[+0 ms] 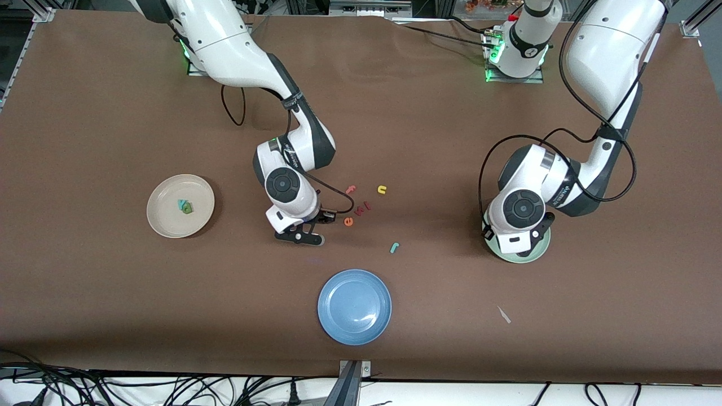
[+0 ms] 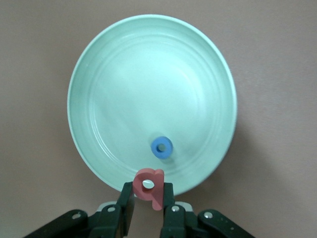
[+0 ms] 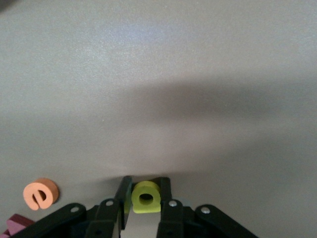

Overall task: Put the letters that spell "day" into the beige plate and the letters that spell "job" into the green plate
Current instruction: 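Drop the pink letter on the green plate with the left gripper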

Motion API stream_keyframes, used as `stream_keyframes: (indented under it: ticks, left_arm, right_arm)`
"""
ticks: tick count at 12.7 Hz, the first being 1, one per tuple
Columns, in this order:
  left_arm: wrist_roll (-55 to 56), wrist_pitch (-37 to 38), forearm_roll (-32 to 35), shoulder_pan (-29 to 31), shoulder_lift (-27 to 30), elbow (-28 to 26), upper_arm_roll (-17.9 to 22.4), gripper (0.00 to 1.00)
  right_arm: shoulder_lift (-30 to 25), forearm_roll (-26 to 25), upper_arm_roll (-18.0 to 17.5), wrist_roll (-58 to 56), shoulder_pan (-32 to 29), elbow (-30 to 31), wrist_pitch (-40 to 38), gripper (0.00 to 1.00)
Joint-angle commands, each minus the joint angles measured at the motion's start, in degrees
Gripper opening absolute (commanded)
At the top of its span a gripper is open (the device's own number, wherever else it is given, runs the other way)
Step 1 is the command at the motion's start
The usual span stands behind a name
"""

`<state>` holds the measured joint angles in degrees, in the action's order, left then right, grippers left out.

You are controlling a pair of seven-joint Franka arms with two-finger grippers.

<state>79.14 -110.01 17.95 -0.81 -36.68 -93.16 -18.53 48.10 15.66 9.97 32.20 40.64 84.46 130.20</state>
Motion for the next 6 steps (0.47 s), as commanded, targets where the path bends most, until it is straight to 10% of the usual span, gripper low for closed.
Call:
stream_keyframes:
  ticks: [1, 6]
  left_arm:
    - [-7.2, -0.1, 1.1, 4.1, 3.6, -5.7, -0.7, 0.03]
    - [-17.0, -4.9, 1.1, 9.9, 3.4, -10.8, -0.7, 0.02]
  right_arm:
    - [0.2, -0.4, 0.8, -0.2, -0.5, -2.8, -6.0, 0.02]
    - [-2.6, -0.2, 12.2, -8.4, -0.9, -8.4, -29.1, 0.0]
